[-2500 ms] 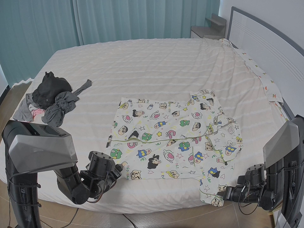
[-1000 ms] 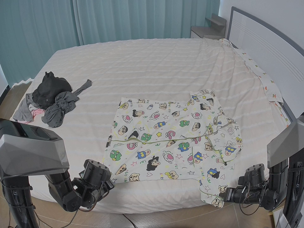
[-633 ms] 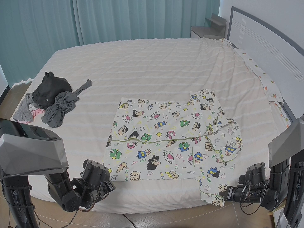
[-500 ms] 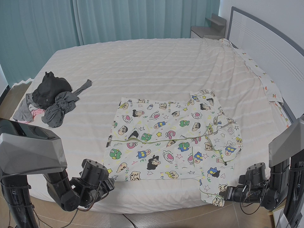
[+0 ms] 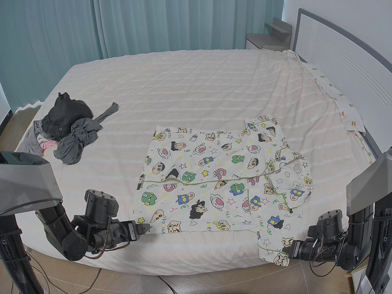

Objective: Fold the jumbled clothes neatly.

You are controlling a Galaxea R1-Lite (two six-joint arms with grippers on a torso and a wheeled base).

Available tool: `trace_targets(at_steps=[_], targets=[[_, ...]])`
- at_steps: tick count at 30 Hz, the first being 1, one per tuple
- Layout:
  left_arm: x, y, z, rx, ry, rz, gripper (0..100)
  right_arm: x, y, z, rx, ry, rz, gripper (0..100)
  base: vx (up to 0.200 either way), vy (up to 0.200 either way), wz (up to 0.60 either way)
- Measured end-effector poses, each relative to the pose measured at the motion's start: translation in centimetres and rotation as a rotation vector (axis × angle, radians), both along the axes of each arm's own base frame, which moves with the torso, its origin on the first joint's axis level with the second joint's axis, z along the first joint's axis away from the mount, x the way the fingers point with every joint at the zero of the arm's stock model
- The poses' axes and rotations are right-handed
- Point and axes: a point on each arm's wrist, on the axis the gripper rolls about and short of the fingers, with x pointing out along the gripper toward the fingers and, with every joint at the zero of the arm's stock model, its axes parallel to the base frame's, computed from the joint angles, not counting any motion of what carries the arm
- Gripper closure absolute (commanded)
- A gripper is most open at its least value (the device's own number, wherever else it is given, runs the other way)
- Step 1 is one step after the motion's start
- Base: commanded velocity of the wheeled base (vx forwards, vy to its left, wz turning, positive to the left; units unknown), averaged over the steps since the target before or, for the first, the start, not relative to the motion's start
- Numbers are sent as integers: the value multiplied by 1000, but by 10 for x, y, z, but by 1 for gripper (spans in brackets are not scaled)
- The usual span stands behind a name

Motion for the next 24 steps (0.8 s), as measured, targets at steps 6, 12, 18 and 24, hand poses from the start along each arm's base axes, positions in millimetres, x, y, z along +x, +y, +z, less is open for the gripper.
trace_targets(at_steps=[6, 12, 18, 24], targets=[[18, 2, -8, 26, -8, -51, 0, 0, 0, 0, 1, 0, 1, 100, 0, 0, 0], [38, -4, -20, 32, 14, -65, 0, 0, 1, 0, 2, -2, 3, 100, 0, 0, 0], [46, -9, -31, -28, 50, -120, 0, 0, 2, 1, 2, -4, 6, 100, 0, 0, 0], [49, -10, -37, -44, 66, -110, 100, 0, 2, 1, 2, -5, 8, 100, 0, 0, 0]])
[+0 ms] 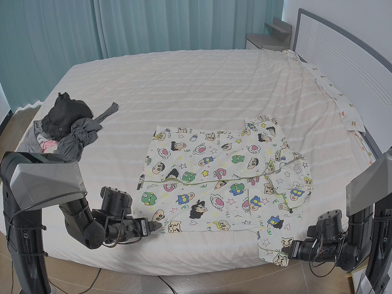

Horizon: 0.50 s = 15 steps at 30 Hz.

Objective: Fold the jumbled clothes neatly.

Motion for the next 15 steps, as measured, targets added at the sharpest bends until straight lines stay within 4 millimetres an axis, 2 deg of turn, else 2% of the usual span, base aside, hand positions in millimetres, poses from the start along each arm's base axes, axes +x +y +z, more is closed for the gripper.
trace_targets(at_steps=[15], targets=[[-9, 2, 1, -13, 27, 18, 100, 0, 0, 0, 1, 0, 0, 100, 0, 0, 0]])
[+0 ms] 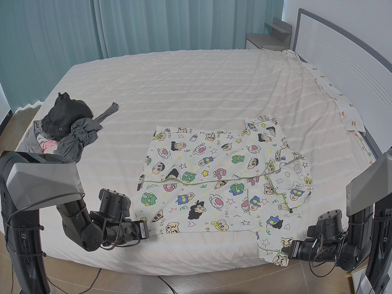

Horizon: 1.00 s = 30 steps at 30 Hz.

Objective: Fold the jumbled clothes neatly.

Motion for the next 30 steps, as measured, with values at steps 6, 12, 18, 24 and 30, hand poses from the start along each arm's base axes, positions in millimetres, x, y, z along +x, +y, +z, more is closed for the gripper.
trace_targets(at_steps=[6, 12, 18, 24, 30], targets=[[-12, 3, 9, 2, 0, 6, 100, 0, 0, 1, 0, 0, 1, 100, 0, 0, 0], [-22, 5, 17, -5, -1, 11, 100, -1, 0, 2, -3, 5, 3, 100, 0, 0, 0], [-33, 4, 20, -3, 8, -4, 100, -8, 1, 6, -15, 46, 16, 100, 0, 0, 0], [-46, 3, 19, 9, 35, -25, 100, -15, 1, 12, -26, 86, 33, 100, 0, 0, 0], [-55, 4, 19, 15, 55, -34, 100, -16, 1, 14, -10, 92, 51, 100, 0, 0, 0]])
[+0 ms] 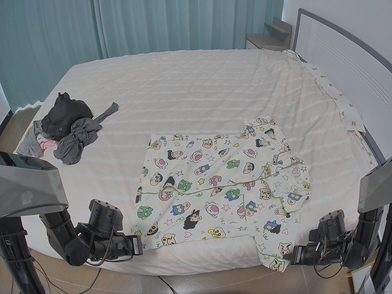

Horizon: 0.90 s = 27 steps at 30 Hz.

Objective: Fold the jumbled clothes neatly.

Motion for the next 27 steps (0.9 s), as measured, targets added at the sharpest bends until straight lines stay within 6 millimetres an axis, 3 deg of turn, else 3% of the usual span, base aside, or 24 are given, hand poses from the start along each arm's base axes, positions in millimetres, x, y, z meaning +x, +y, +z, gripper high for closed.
trace_targets(at_steps=[6, 7, 27], targets=[[-1, 0, 1, -3, -8, -1, 100, 7, 1, 1, 24, -61, -7, 100, 0, 0, 0], [0, 0, 1, -3, -9, -1, 100, 8, 1, 0, 27, -70, -9, 0, 0, 0, 0], [0, -1, 2, -5, -11, 0, 100, 29, 0, -31, 11, -89, -31, 0, 0, 0, 0]])
